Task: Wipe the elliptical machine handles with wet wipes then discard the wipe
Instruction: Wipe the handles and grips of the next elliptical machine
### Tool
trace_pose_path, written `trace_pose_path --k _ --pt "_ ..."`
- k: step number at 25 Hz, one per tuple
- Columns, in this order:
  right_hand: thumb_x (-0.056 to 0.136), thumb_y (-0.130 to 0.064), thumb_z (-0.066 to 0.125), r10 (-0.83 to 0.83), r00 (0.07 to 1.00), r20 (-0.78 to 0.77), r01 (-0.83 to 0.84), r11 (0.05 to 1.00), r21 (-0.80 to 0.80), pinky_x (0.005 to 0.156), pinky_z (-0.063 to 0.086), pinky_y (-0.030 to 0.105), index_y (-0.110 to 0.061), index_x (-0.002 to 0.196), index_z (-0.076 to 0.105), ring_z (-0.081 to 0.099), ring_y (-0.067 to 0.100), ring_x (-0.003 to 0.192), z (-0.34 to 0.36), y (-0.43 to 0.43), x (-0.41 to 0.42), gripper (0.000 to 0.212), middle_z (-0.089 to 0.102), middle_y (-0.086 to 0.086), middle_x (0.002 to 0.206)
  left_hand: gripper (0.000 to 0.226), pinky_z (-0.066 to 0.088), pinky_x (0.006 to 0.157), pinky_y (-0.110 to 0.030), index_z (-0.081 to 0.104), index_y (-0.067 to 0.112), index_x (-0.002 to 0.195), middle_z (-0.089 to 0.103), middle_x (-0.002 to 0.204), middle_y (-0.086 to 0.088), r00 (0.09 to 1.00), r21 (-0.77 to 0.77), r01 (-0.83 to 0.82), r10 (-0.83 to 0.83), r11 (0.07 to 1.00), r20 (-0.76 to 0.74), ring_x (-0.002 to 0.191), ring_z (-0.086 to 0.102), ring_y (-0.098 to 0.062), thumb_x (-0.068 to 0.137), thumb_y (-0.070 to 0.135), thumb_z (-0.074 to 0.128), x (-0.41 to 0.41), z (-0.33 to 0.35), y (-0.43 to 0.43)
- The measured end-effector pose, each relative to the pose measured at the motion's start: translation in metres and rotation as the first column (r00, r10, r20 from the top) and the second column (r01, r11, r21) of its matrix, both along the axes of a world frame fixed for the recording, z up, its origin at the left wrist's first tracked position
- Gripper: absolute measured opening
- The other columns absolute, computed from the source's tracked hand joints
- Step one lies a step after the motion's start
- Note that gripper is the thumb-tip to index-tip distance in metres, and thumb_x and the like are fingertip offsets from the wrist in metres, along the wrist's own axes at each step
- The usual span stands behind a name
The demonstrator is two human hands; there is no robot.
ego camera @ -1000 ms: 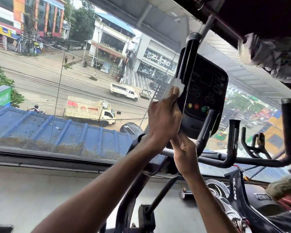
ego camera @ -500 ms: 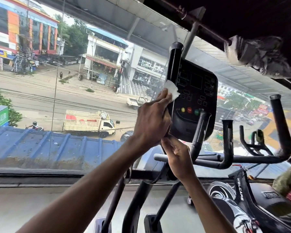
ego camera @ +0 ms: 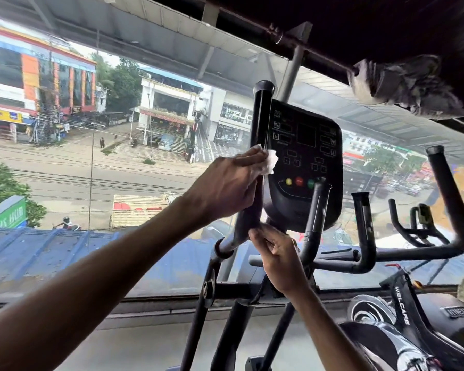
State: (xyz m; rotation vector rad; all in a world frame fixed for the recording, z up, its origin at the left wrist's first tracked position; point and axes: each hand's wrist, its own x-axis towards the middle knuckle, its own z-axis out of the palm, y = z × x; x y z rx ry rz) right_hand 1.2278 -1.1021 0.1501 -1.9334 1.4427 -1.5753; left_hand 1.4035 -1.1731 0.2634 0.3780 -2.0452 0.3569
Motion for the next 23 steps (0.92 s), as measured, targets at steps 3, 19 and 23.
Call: trace_pose_path --k 3,19,23 --pt "0.096 -0.041 0.062 0.015 1.000 0.023 -0.015 1.000 -0.001 0.094 0.054 0.022 -0.008 0.120 0.074 0.071 0.006 0.108 -0.001 0.000 -0.002 0.042 0.078 -0.005 0.112 0.023 0.063 0.084 -0.038 0.077 0.012 0.116 0.070 0.133 -0.004 0.984 0.042 0.012 -0.004 0.999 -0.177 0.119 0.069 -0.020 0.096 0.016 0.066 0.005 -0.008 0.006" --pt "0.099 -0.024 0.065 0.059 0.995 0.077 -0.062 0.997 0.036 0.077 0.058 0.017 -0.030 0.113 0.072 0.072 0.002 0.107 0.006 0.005 -0.001 0.017 0.078 -0.017 0.110 0.017 0.038 0.072 -0.026 0.082 0.011 0.079 0.080 0.090 -0.006 0.704 0.497 0.178 0.243 0.849 -0.668 0.078 0.069 -0.023 0.089 0.023 0.074 -0.049 0.038 -0.010" --pt "0.101 -0.019 0.065 0.043 0.996 0.083 -0.047 0.998 0.045 0.068 0.052 0.011 -0.024 0.115 0.073 0.073 0.000 0.100 0.005 0.006 0.000 0.018 0.079 -0.014 0.106 0.026 0.035 0.069 -0.035 0.076 0.007 0.070 0.073 0.076 -0.013 0.690 0.577 0.158 0.329 0.801 -0.645 0.075 0.060 -0.032 0.090 0.021 0.069 -0.062 0.089 -0.043"
